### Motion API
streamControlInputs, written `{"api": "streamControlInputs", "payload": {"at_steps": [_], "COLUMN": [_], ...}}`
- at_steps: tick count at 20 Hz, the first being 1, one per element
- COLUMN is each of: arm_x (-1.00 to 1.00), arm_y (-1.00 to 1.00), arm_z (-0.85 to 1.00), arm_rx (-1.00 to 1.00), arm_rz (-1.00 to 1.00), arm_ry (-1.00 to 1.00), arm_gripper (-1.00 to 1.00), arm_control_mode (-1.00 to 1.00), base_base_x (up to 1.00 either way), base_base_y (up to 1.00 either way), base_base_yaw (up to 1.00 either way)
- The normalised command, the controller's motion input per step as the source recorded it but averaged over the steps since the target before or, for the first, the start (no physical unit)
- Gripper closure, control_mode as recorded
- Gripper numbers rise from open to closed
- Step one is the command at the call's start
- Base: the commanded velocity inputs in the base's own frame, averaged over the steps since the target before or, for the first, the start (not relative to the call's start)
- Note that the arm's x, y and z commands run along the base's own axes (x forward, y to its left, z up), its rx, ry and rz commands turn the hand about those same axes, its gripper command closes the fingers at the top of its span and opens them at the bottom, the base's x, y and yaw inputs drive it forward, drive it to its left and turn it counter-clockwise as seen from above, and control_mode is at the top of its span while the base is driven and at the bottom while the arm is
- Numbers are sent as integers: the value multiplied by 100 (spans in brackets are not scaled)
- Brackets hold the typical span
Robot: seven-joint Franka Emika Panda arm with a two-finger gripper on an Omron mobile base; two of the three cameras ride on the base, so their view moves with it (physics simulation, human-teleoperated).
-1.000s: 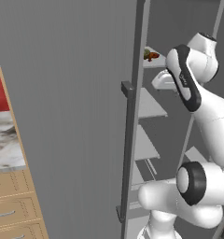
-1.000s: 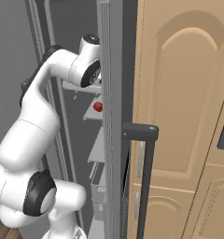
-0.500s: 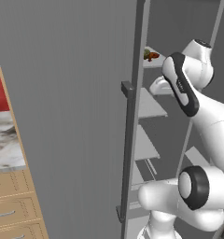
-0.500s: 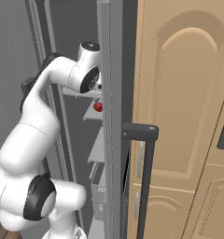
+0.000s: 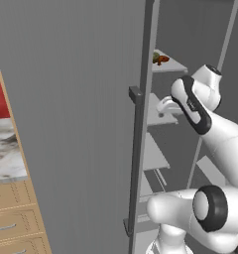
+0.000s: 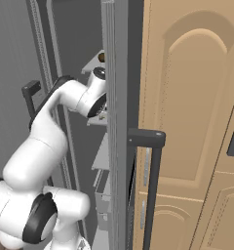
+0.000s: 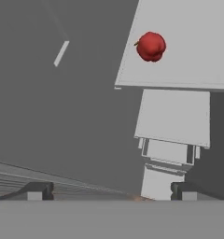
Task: Take the bell pepper and kiwi from the second highest rack and move them to the highest rack where the chicken drumstick and kiwi are located, to maximize freezer space. Close the freezer door after rearranging.
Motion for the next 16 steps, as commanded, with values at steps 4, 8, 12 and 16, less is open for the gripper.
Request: {"api": "streamControlInputs", "payload": {"at_steps": [4, 8, 12, 16], "arm_x": [46, 5, 8, 25], "arm_y": [0, 0, 13, 24], "arm_z": [-21, -6, -29, -46], "arm_rx": [20, 0, 0, 0], "arm_rz": [0, 0, 0, 0], "arm_ry": [0, 1, 0, -2], "arm_gripper": [-100, -100, -100, -100], "arm_control_mode": [-100, -100, -100, -100], "base_base_x": [0, 0, 0, 0], "base_base_y": [0, 0, 0, 0], "base_base_yaw": [0, 0, 0, 0]}}
